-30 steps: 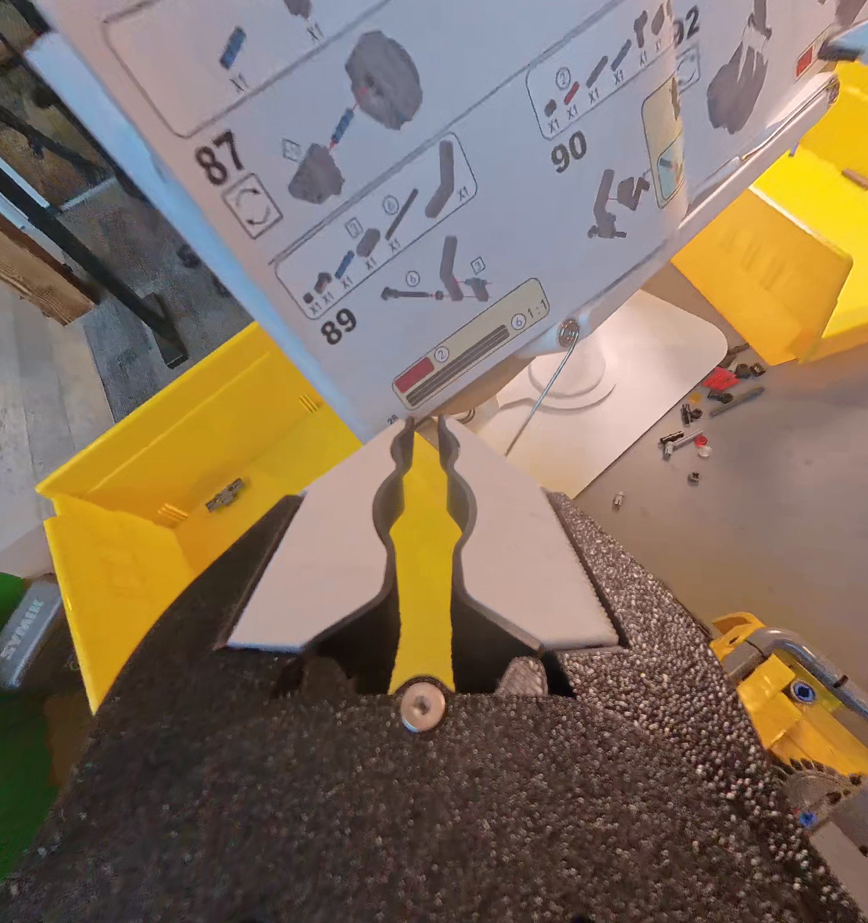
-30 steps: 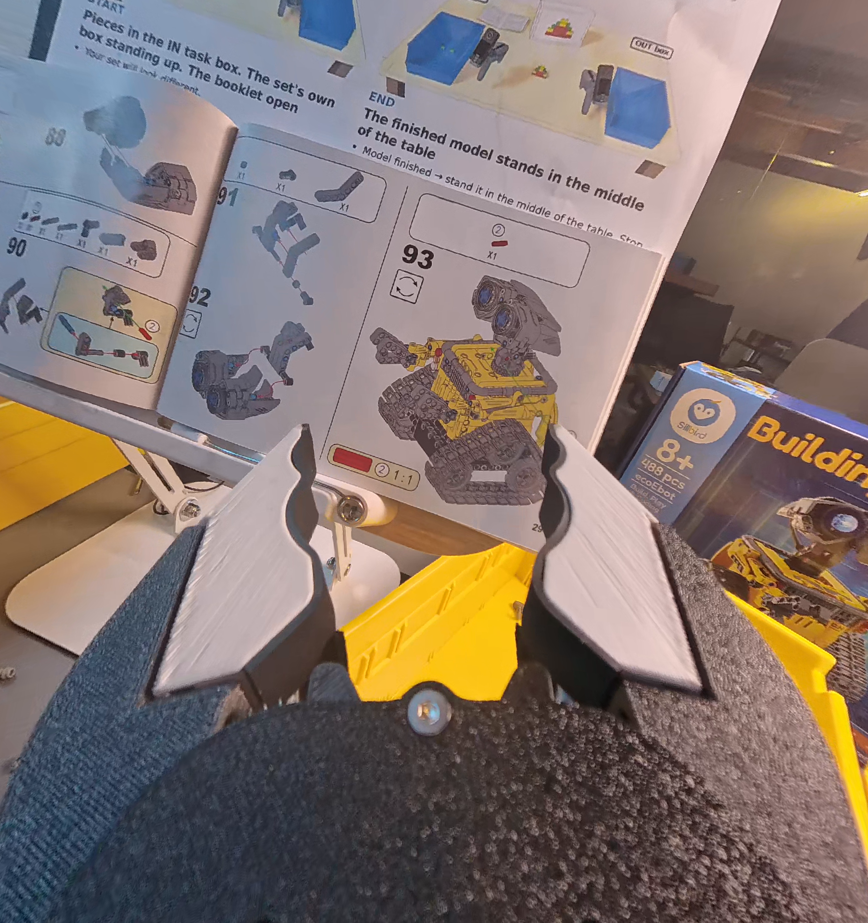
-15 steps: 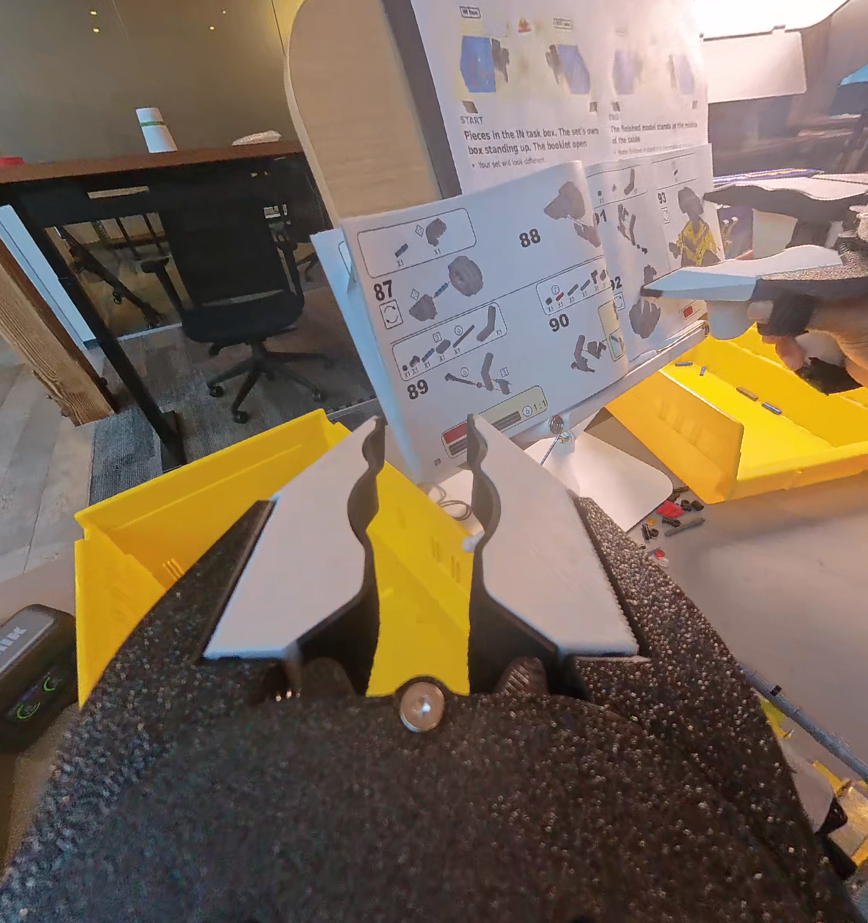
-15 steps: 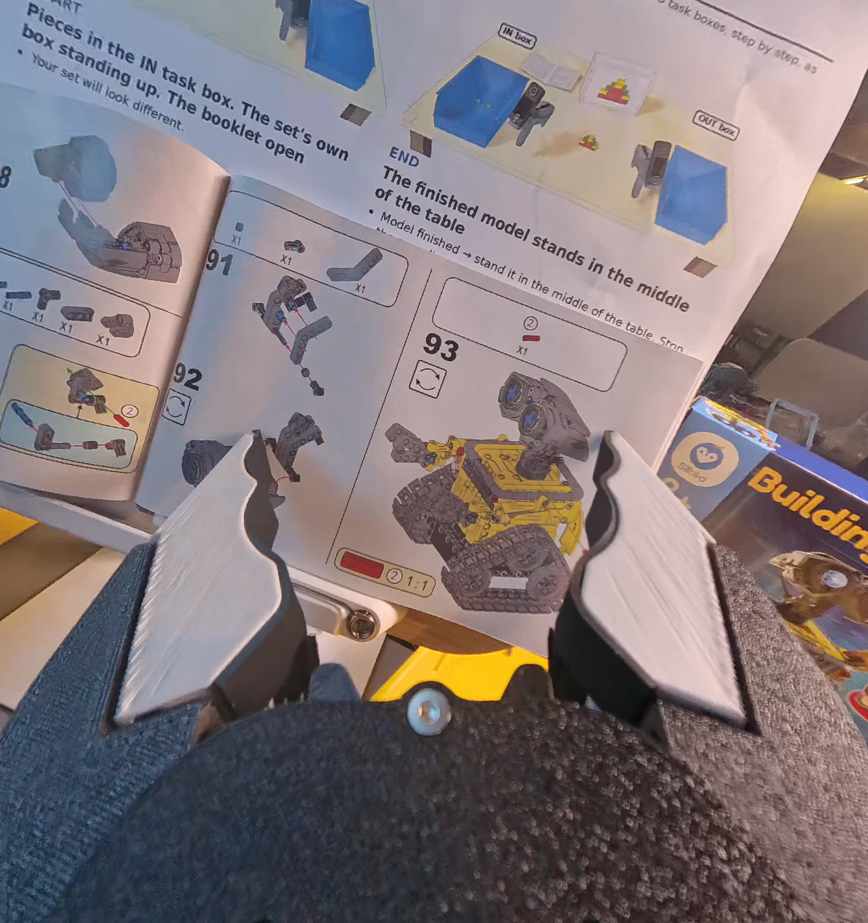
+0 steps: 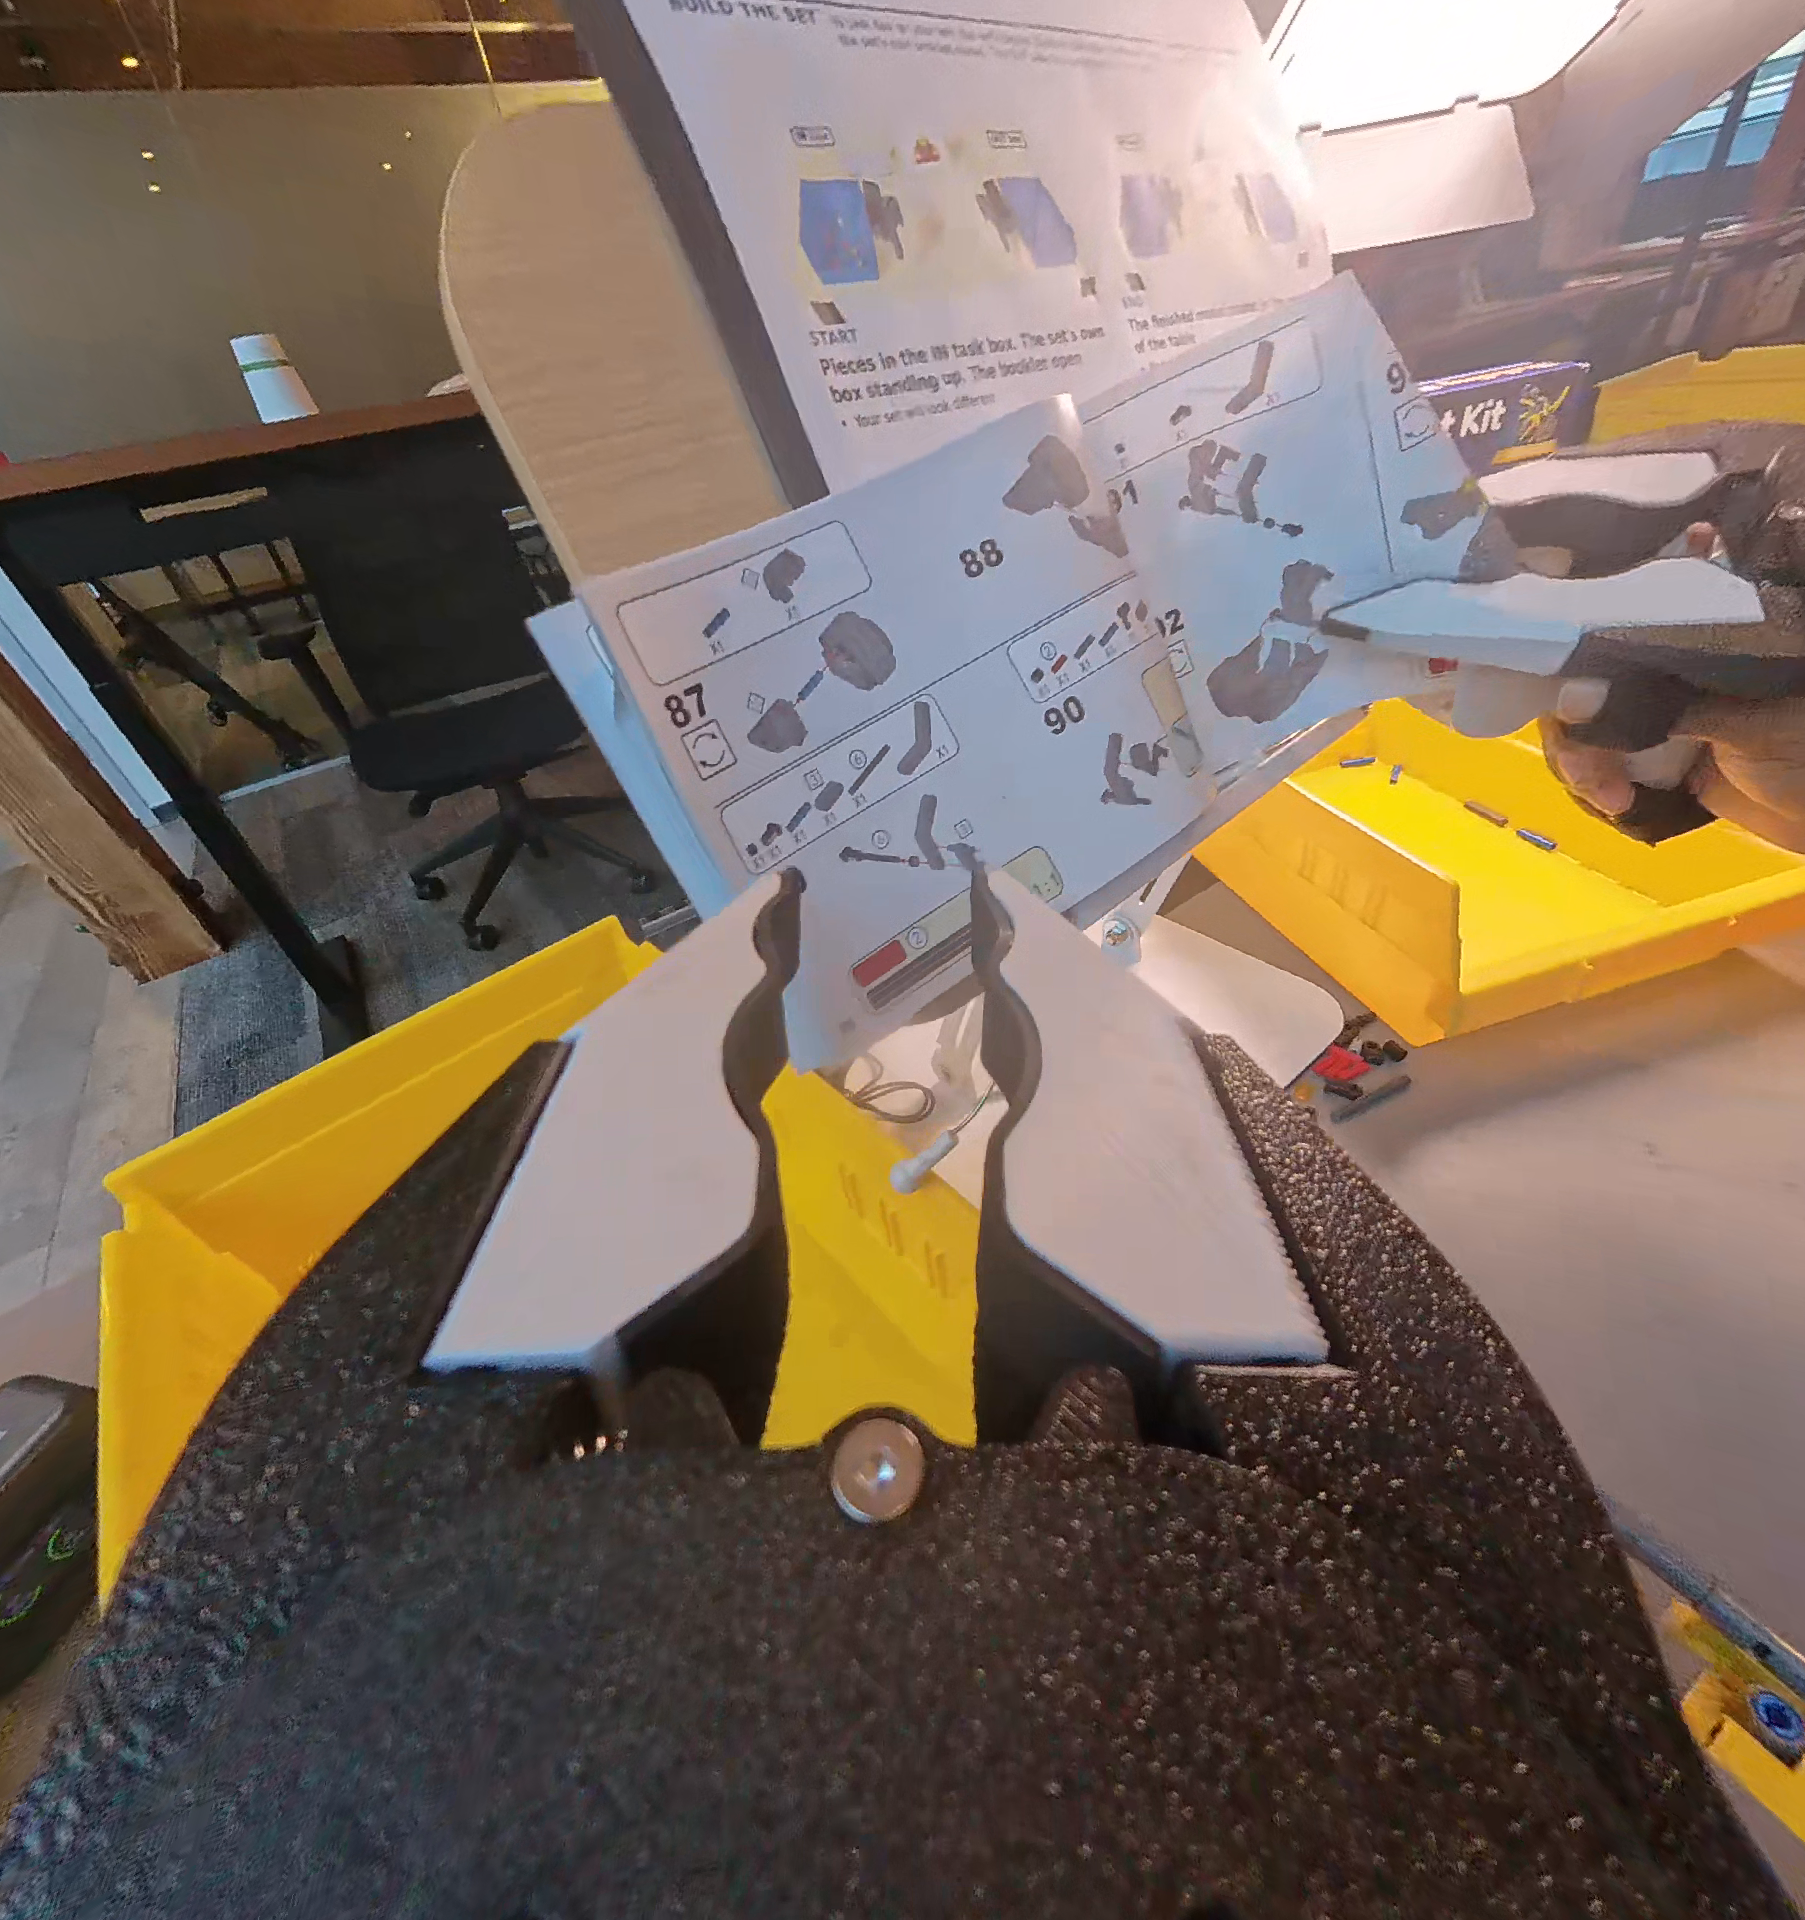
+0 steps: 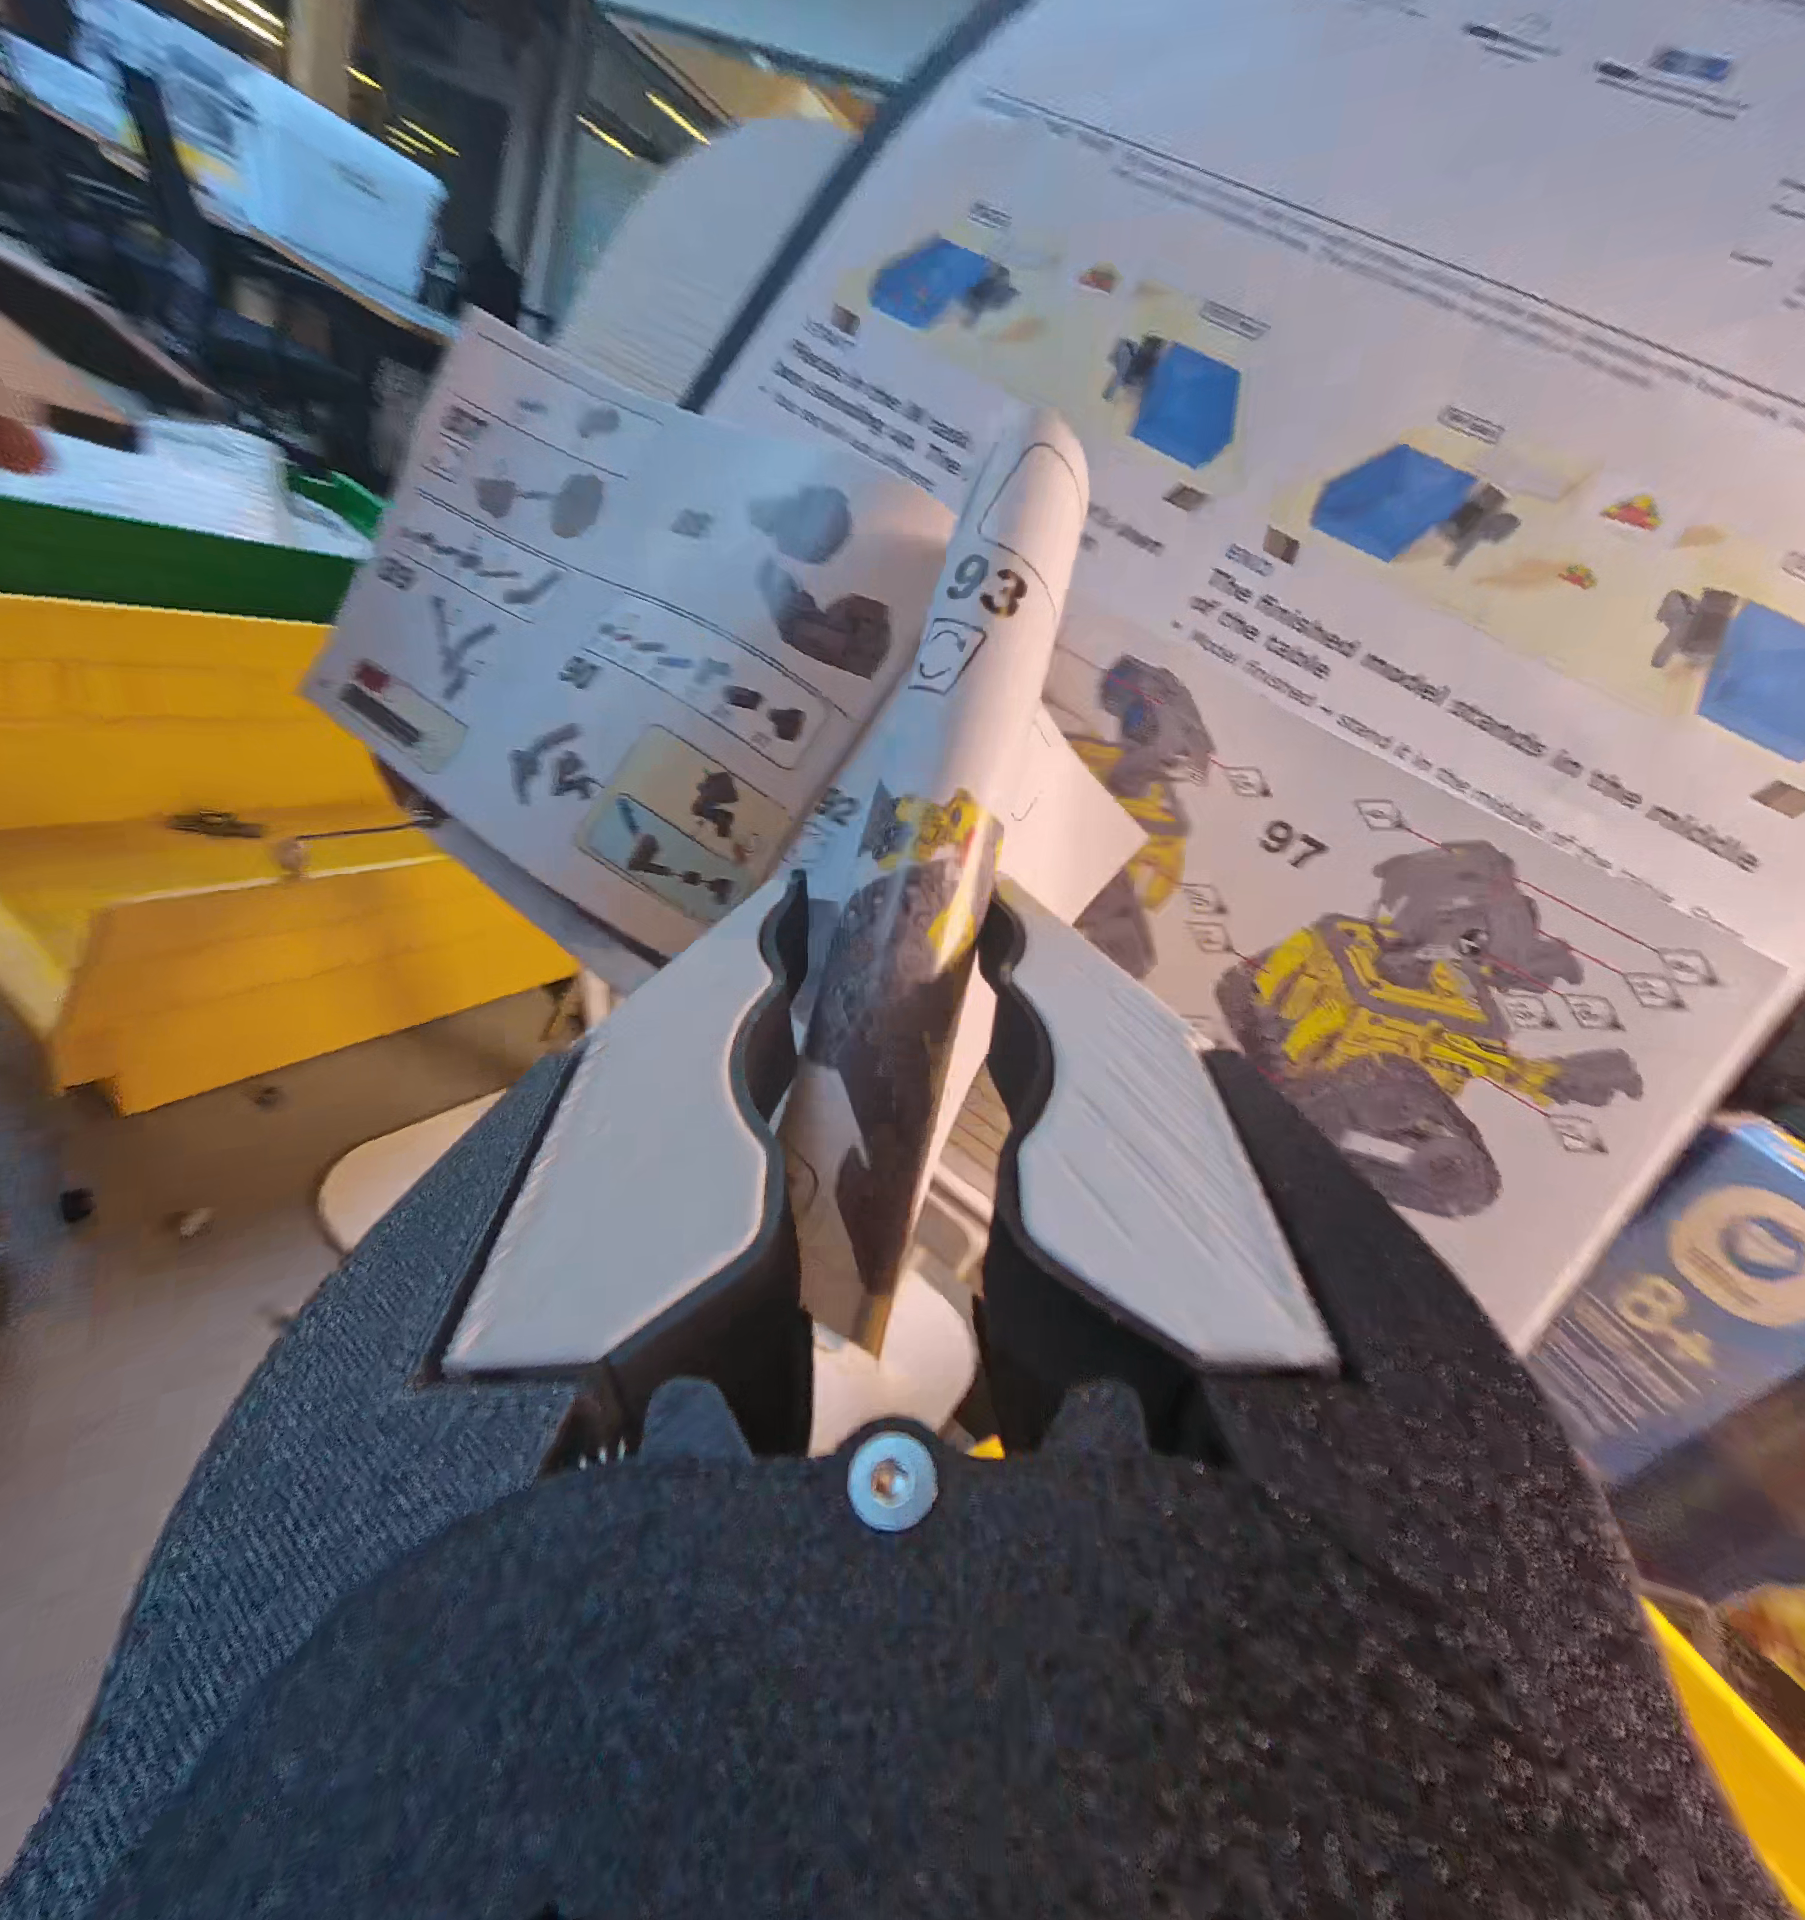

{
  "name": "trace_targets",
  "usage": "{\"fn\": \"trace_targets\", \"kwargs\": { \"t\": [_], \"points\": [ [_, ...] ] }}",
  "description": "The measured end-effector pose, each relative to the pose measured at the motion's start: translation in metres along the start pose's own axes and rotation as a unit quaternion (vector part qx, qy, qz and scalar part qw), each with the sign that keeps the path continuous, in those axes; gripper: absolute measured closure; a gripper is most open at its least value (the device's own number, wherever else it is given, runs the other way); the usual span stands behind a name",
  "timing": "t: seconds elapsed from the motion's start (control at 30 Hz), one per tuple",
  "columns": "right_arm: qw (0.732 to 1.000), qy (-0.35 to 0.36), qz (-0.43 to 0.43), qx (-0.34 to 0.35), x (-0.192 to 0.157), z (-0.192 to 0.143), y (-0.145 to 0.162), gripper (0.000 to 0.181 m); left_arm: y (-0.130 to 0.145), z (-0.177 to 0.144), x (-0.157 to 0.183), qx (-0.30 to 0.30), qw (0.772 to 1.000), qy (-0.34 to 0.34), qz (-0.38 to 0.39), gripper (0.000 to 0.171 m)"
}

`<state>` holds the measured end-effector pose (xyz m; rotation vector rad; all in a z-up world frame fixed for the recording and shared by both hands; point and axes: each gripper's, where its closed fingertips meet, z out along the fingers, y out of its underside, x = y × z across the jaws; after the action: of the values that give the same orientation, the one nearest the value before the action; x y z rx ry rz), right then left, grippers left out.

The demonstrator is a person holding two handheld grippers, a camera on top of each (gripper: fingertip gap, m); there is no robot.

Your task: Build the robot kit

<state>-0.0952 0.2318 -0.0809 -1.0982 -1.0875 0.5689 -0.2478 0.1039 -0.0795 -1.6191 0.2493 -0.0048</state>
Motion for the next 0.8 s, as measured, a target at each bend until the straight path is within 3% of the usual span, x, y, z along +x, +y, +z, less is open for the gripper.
{"fn": "trace_targets", "kwargs": {
  "t": [0.1,0.27,0.5,0.63,0.8],
  "points": [
    [0.989,-0.149,0.021,0.007,-0.048,-0.009,-0.002,0.140,-0.019,-0.005,0.018,0.022,0.999,0.019,0.025,0.133],
    [0.973,-0.228,0.036,0.017,-0.088,-0.010,-0.009,0.132,-0.041,-0.010,0.049,0.035,0.997,0.045,0.045,0.128],
    [0.988,-0.143,0.048,0.002,-0.084,0.020,-0.010,0.120,-0.038,0.023,0.076,-0.054,0.994,0.066,0.072,0.124],
    [0.983,-0.159,0.090,0.011,-0.090,0.029,-0.019,0.108,-0.038,0.054,0.090,-0.118,0.985,0.115,0.051,0.115],
    [0.975,-0.215,0.063,0.013,-0.118,0.028,-0.016,0.090,-0.031,0.088,0.073,-0.170,0.978,0.069,0.099,0.100]
  ]
}}
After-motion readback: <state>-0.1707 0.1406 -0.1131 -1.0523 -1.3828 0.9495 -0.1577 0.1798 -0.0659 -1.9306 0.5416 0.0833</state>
